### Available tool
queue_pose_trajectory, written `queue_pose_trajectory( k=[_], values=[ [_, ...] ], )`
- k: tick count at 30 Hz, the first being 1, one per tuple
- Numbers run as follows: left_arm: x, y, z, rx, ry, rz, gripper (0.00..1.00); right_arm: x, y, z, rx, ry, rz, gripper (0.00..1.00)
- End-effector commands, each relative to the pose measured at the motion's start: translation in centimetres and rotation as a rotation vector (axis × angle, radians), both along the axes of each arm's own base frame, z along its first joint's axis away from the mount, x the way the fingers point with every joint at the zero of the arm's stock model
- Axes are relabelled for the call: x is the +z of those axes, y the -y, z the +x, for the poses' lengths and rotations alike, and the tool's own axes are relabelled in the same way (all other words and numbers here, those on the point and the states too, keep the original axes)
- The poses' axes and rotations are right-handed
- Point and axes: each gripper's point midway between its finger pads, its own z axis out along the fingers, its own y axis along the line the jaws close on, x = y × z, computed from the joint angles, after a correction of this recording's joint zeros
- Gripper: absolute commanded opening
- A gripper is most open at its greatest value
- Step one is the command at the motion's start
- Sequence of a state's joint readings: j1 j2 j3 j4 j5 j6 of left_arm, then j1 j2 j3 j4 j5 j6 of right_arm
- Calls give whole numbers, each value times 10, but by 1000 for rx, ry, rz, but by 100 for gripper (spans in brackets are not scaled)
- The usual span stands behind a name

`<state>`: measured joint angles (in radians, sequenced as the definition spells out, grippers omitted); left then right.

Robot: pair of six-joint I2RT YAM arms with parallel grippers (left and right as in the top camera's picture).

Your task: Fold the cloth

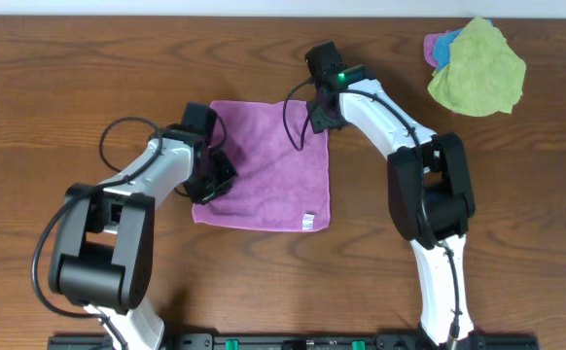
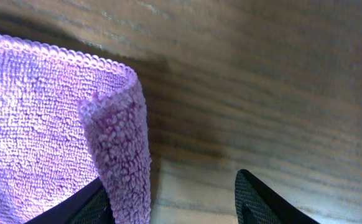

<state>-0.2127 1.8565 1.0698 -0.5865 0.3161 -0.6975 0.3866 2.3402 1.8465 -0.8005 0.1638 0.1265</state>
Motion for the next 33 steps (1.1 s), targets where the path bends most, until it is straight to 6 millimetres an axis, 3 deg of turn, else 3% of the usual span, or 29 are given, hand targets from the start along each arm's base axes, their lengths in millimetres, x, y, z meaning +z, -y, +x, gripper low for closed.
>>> queue_pose_trajectory(
  k=[1,4,7,11,13,15,20,25,29,33],
  values=[
    [5,-19,-5,-10,29,79,8,26,6,3,-58,45,10,59],
    [23,-18,-1,-8,80,69,19,47,6,0,-60,61,26,61],
    [39,-17,1,-7,121,60,44,66,4,-7,-51,59,55,63],
    [54,-18,-1,-15,153,55,64,87,-3,-21,-33,38,112,63],
    [63,-19,-3,-25,169,56,84,100,-7,-31,-31,16,154,65],
    [72,-23,-7,-29,180,56,96,115,-13,-48,-18,-29,215,67],
    [101,-35,-21,-28,202,6,95,148,-6,-86,-10,-95,243,64],
    [135,-61,-37,19,268,7,95,174,16,-123,-24,-144,220,56],
    [153,-70,-53,24,303,25,95,173,33,-163,-37,-168,225,54],
    [153,-75,-66,30,279,56,95,155,47,-215,-36,-165,272,58]
  ],
)
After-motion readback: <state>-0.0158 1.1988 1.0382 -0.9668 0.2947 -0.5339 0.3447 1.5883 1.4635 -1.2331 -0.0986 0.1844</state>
